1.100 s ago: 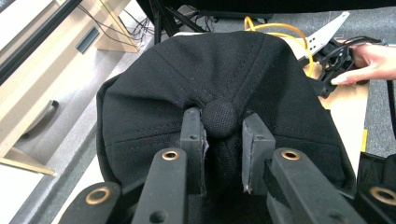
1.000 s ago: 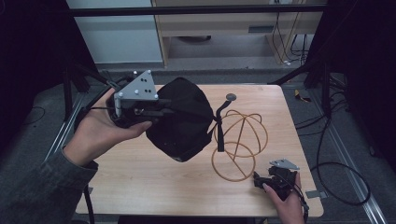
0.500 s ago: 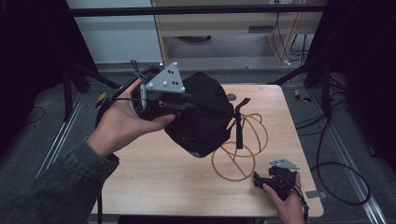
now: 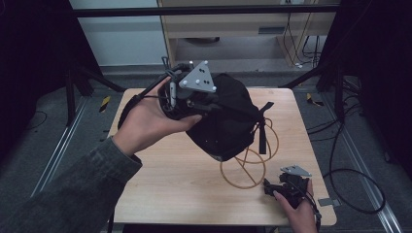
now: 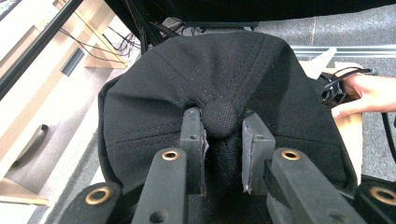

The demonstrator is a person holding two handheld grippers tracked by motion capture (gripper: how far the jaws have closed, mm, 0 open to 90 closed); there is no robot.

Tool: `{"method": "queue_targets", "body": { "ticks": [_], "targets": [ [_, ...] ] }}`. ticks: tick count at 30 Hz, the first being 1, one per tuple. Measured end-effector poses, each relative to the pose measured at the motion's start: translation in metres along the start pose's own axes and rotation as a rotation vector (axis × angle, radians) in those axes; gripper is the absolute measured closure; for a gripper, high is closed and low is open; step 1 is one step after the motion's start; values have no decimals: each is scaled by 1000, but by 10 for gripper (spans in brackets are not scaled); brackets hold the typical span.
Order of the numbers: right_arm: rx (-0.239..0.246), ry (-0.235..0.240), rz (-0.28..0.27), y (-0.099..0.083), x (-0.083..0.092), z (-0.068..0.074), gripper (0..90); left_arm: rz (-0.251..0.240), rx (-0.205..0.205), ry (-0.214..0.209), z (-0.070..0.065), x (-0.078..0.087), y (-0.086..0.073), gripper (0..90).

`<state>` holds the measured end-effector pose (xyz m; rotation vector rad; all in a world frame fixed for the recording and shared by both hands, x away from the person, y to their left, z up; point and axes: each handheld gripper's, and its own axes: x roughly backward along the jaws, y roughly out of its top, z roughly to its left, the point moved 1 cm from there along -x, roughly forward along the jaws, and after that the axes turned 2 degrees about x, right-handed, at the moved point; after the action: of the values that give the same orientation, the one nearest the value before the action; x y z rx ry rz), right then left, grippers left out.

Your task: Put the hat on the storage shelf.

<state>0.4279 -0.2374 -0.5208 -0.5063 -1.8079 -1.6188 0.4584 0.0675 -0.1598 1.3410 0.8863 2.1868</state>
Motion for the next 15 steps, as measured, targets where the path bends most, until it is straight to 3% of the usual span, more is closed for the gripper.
{"method": "queue_targets", "body": {
  "ticks": [8, 15],
  "targets": [
    [0, 0, 0, 0, 0, 0, 4, -28, 13, -11, 3, -10, 12, 738],
    [0, 0, 0, 0, 0, 0, 4, -16, 8, -15, 4, -16, 17, 738]
  ]
}}
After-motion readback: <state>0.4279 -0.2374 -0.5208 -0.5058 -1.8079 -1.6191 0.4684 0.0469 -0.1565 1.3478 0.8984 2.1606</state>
